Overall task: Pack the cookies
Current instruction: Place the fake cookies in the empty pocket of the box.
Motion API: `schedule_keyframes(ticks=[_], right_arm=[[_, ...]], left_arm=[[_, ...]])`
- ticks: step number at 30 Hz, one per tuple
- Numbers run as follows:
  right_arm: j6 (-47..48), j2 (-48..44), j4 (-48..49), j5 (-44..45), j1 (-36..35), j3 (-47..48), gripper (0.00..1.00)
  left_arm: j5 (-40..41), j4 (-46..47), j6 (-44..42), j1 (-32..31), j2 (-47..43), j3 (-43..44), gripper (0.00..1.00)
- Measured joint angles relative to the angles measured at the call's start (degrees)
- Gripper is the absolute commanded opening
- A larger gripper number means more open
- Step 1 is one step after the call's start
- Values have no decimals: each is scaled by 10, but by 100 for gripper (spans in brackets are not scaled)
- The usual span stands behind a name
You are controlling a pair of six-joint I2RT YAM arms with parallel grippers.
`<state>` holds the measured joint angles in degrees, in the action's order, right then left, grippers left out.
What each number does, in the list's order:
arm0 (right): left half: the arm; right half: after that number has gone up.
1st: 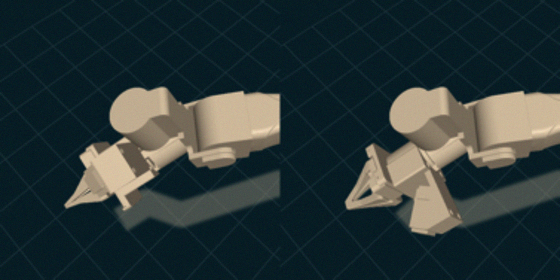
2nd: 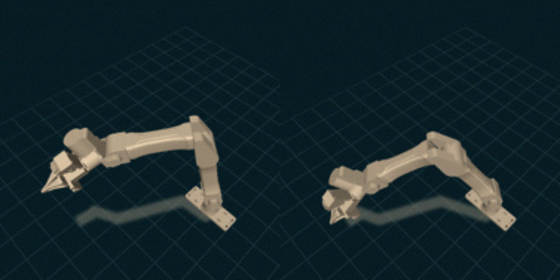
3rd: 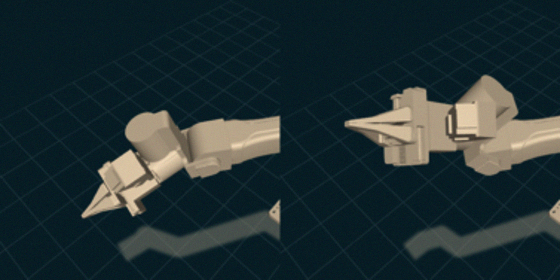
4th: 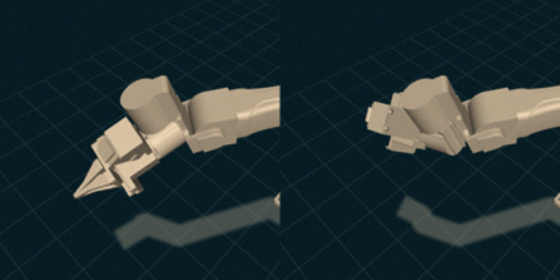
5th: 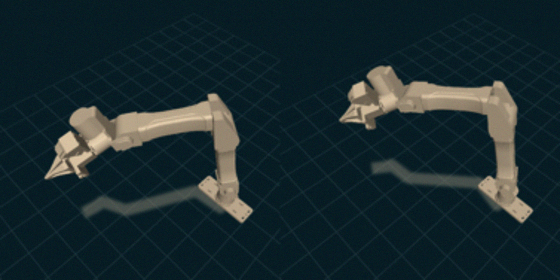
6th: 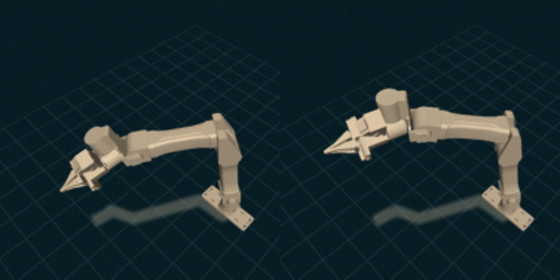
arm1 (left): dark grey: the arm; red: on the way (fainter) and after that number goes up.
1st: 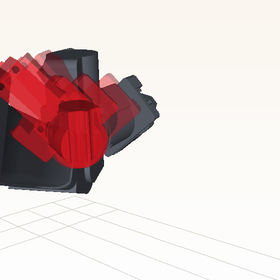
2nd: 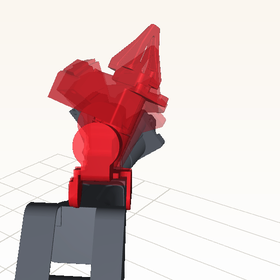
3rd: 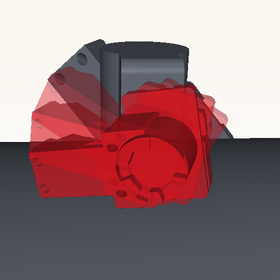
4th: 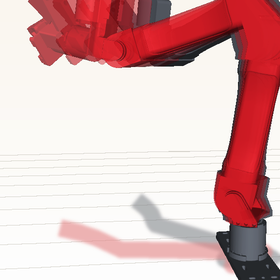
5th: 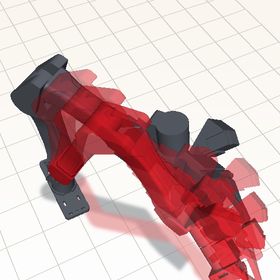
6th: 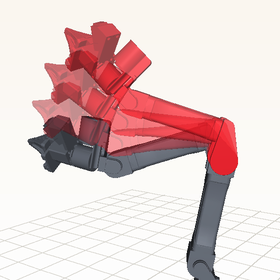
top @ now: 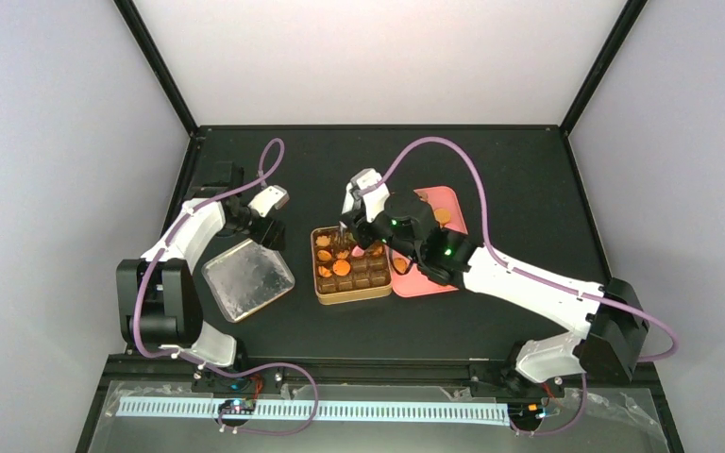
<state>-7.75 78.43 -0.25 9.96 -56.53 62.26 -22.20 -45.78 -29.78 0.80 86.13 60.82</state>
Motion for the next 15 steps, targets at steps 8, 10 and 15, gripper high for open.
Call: schedule_keyframes(ticks=[8, 10, 15], right_arm=[[1, 54, 0, -26, -35, 5, 35], [3, 72, -3, -27, -45, 9, 34], [12, 97, -12, -26, -56, 17, 34]], left_arm=[[0, 0, 0, 0, 0, 0, 81], [0, 0, 0, 0, 0, 0, 81], [0, 0, 0, 3, 0, 0, 81]])
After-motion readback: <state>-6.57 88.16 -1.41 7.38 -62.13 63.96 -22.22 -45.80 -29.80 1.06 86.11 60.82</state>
